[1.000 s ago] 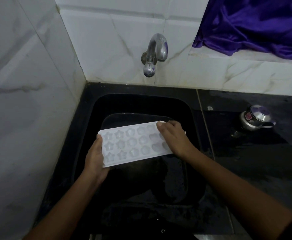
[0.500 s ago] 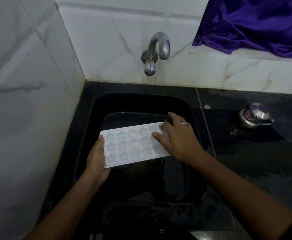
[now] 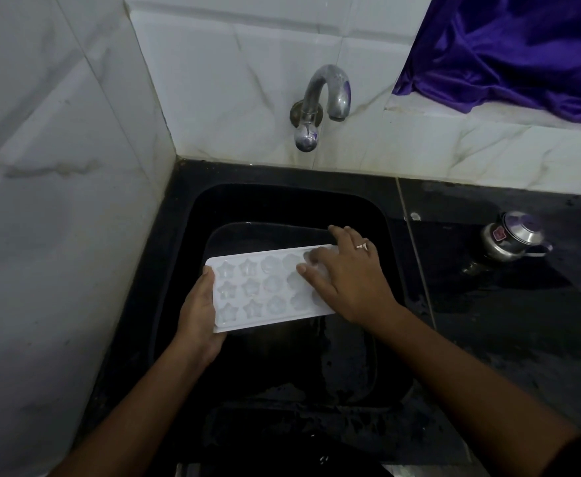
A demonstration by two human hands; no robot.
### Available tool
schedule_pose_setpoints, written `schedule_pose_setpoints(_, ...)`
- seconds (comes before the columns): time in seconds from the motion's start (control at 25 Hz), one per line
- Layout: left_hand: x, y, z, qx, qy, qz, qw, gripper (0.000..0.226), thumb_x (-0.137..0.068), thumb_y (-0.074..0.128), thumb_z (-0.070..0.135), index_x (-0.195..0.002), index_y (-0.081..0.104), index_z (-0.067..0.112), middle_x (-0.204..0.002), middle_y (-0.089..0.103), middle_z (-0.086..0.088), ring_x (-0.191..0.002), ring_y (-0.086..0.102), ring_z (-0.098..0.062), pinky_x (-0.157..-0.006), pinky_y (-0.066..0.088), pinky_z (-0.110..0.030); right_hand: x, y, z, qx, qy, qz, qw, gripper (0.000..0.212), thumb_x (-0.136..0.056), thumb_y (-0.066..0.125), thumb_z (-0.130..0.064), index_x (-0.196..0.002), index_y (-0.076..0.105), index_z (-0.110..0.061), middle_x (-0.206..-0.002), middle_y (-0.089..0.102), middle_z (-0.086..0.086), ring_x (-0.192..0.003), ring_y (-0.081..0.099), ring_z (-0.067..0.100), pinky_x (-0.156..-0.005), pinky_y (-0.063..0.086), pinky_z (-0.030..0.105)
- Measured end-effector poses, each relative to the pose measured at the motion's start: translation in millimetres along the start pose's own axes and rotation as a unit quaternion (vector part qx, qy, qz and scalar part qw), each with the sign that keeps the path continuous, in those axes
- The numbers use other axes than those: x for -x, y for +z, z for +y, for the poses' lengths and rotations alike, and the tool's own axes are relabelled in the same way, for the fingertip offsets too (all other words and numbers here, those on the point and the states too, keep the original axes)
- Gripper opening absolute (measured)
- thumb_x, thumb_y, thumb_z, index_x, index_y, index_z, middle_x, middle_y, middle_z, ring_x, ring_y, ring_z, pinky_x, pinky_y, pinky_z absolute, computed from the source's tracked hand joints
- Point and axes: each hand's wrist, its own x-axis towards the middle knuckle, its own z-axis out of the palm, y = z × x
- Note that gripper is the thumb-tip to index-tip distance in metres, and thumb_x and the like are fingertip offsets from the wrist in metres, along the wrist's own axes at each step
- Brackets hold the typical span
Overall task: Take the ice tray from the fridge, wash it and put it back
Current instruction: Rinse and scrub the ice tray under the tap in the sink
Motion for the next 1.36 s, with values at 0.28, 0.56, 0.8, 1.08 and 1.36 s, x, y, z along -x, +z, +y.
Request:
schedule_pose_setpoints(0.28,-3.8,7.0,0.1,-0.006,0.000,-0.001,1.000,0.050,-0.112,0.036,0.050,-0.124,0.070,0.016,-0.111,0.081,-0.008,-0.097,0.080,-0.026,-0.077,0.061,-0.042,-4.6,1.1,0.8,-0.003,0.028,0.011,1.000,0.070,-0.098,0.023,-0.077,-0.125,0.070,-0.033,-0.163,0.036,0.012,-0.153,0.025,0.034,-0.123,0.019,0.061)
schedule_pose_setpoints(0.56,-7.8,9.2,2.3,-0.011,0.004,-0.015,1.000,0.054,-0.112,0.034,0.052,-0.131,0.068,0.014,-0.119,0.079,-0.011,-0.106,0.078,-0.028,-0.084,0.060,-0.046,-9.3,1.5,2.8,-0.001,0.022,0.014,1.000,0.073,-0.097,0.023,-0.077,-0.124,0.071,-0.029,-0.162,0.038,0.014,-0.152,0.028,0.035,-0.122,0.024,0.060)
schedule_pose_setpoints(0.8,-10.8,11.6,-0.2,-0.014,0.002,-0.015,1.000,0.055,-0.112,0.033,0.051,-0.129,0.069,0.013,-0.120,0.079,-0.011,-0.108,0.077,-0.029,-0.088,0.059,-0.047,-11.6,5.7,3.6,0.005,0.019,0.009,1.000,0.074,-0.097,0.025,-0.078,-0.125,0.070,-0.027,-0.160,0.040,0.013,-0.150,0.030,0.033,-0.120,0.026,0.059)
schedule_pose_setpoints(1.08,-13.2,10.8,-0.7,-0.009,-0.007,-0.013,1.000,0.054,-0.112,0.034,0.051,-0.127,0.069,0.013,-0.117,0.079,-0.012,-0.105,0.078,-0.029,-0.085,0.059,-0.047,-13.2,10.0,6.4,0.000,0.014,-0.006,1.000,0.075,-0.097,0.026,-0.077,-0.129,0.069,-0.025,-0.159,0.040,0.014,-0.149,0.032,0.034,-0.119,0.029,0.059)
schedule_pose_setpoints(1.36,-13.5,9.5,-2.0,-0.007,0.002,-0.007,1.000,0.050,-0.113,0.035,0.048,-0.125,0.070,0.014,-0.114,0.081,-0.010,-0.101,0.079,-0.027,-0.083,0.060,-0.046,-8.1,9.9,16.7,-0.009,-0.007,0.003,1.000,0.069,-0.098,0.029,-0.075,-0.132,0.068,-0.030,-0.158,0.042,0.013,-0.149,0.033,0.033,-0.118,0.030,0.060)
